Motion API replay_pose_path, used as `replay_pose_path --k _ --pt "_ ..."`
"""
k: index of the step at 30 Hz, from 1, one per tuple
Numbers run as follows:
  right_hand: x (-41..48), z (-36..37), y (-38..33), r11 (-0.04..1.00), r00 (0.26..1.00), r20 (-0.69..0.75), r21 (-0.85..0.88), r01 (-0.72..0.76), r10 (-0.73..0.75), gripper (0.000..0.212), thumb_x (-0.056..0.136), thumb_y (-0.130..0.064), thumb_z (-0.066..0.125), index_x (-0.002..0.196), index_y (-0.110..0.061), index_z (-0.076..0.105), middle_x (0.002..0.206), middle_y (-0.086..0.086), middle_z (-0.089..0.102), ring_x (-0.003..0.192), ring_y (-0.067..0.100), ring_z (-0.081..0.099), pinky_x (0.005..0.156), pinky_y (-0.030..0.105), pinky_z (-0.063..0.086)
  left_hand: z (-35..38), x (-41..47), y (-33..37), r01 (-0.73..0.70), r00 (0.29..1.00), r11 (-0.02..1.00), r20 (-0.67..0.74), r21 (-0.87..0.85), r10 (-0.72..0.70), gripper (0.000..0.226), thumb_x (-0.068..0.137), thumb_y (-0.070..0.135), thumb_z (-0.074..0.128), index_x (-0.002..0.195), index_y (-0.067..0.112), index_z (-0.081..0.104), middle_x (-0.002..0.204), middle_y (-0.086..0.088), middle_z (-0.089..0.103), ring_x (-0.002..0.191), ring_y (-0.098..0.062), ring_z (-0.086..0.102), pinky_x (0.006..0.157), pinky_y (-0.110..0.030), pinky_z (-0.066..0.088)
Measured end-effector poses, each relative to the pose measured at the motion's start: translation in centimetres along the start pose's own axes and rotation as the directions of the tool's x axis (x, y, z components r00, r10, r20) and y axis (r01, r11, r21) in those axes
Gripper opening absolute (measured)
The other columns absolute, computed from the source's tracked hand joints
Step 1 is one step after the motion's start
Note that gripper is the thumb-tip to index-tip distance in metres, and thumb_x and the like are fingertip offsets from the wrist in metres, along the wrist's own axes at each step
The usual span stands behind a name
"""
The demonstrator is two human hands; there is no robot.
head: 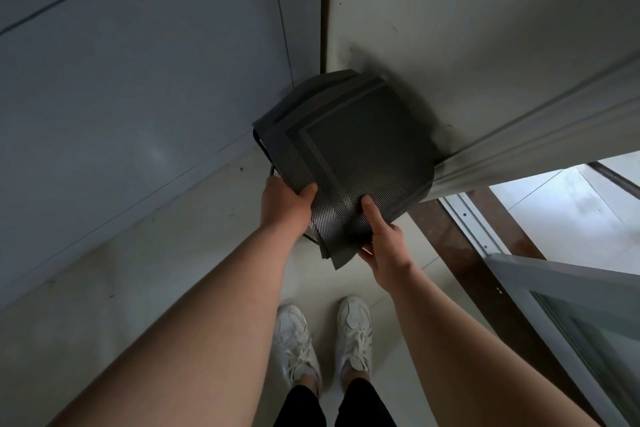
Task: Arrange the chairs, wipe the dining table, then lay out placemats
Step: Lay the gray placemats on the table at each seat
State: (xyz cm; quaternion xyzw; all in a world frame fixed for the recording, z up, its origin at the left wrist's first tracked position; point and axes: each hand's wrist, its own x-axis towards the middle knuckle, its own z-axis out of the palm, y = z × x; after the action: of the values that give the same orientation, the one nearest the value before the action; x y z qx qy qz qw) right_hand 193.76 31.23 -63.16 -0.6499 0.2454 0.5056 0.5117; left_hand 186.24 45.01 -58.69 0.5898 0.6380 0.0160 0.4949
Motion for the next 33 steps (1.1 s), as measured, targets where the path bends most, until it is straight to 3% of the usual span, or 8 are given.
replay_pose_path --k 5,10,14,19,22,26,30,33 --pt "-1.6 -0.5 -0.8 1.0 0.998 -0.056 0.003 0.001 -0.001 0.063 0.066 -0.059 0.076 0.105 -0.012 0.063 0.103 0.007 0.071 0.095 0.023 0.068 0.088 0.041 0.054 0.4 -0.4 -0.1 0.026 0.998 0.995 0.052 -0.095 -0.021 0.054 0.067 0.045 0.068 0.107 0.009 0.061 0.099 -0.009 0.068 0.085 -0.03 0.067 0.075 -0.047 0.058" --pt "-5.3 0.4 -2.8 0.998 0.989 -0.139 0.036 0.048 -0.043 0.085 0.044 -0.066 0.083 0.105 -0.01 0.064 0.097 0.007 0.072 0.086 0.025 0.071 0.084 0.041 0.057 -1.2 -3.2 3.2 0.046 0.995 0.963 0.102 -0.267 -0.019 0.042 0.081 0.029 0.068 0.116 0.008 0.059 0.109 -0.01 0.065 0.094 -0.032 0.065 0.06 -0.037 0.059" --pt "-9.4 1.2 -5.9 0.992 0.978 -0.179 0.052 0.115 -0.104 0.054 0.063 -0.043 0.085 0.096 -0.008 0.063 0.095 0.01 0.071 0.083 0.027 0.07 0.082 0.04 0.058 -3.8 -5.6 5.9 0.059 0.992 0.921 0.126 -0.384 -0.012 0.023 0.091 0.012 0.062 0.113 0.005 0.061 0.11 -0.01 0.065 0.097 -0.029 0.064 0.059 -0.032 0.059" --pt "-15.6 2.9 -10.0 0.985 0.969 -0.18 -0.025 0.169 -0.17 0.064 0.058 -0.038 0.089 0.105 -0.004 0.061 0.093 0.013 0.07 0.079 0.029 0.07 0.077 0.041 0.059 -8.3 -8.9 9.5 0.048 0.993 0.878 0.121 -0.476 0.011 0.026 0.091 0.009 0.06 0.117 0.006 0.058 0.111 -0.011 0.063 0.095 -0.027 0.064 0.051 -0.024 0.055" --pt "-21.5 4.5 -12.9 0.971 0.965 -0.137 -0.119 0.209 -0.224 0.053 0.064 -0.033 0.087 0.103 -0.008 0.06 0.094 0.012 0.068 0.084 0.029 0.068 0.081 0.041 0.057 -13.1 -12.1 12.5 0.059 0.996 0.836 0.091 -0.545 -0.011 0.029 0.091 0.009 0.061 0.118 0.001 0.057 0.11 -0.014 0.064 0.095 -0.029 0.064 0.051 -0.024 0.056" --pt "-29.0 6.9 -16.0 0.921 0.959 -0.021 -0.288 0.264 -0.282 0.054 0.065 -0.039 0.085 0.104 -0.012 0.06 0.093 0.009 0.068 0.086 0.028 0.067 0.085 0.043 0.056 -19.0 -15.9 14.9 0.075 0.997 0.738 0.066 -0.67 -0.041 0.031 0.091 0.01 0.061 0.121 0.003 0.057 0.117 -0.015 0.063 0.1 -0.028 0.064 0.069 -0.032 0.056" --pt "-35.8 8.9 -18.2 0.815 0.93 0.086 -0.457 0.356 -0.357 0.052 0.068 -0.045 0.082 0.103 -0.013 0.059 0.092 0.006 0.065 0.083 0.024 0.064 0.073 0.033 0.053 -24.8 -19.8 16.4 0.043 0.995 0.632 -0.024 -0.774 -0.096 0.034 0.09 0.01 0.062 0.122 0.003 0.057 0.115 -0.015 0.063 0.099 -0.029 0.063 0.058 -0.028 0.053" --pt "-40.0 10.2 -19.1 0.726 0.891 0.171 -0.525 0.444 -0.421 0.059 0.068 -0.048 0.081 0.109 -0.011 0.06 0.095 0.006 0.065 0.083 0.022 0.063 0.07 0.03 0.052 -28.6 -22.3 16.7 -0.008 0.991 0.565 -0.082 -0.825 -0.107 0.039 0.086 0.011 0.067 0.124 0.007 0.056 0.119 -0.013 0.062 0.101 -0.029 0.062 0.064 -0.034 0.057"
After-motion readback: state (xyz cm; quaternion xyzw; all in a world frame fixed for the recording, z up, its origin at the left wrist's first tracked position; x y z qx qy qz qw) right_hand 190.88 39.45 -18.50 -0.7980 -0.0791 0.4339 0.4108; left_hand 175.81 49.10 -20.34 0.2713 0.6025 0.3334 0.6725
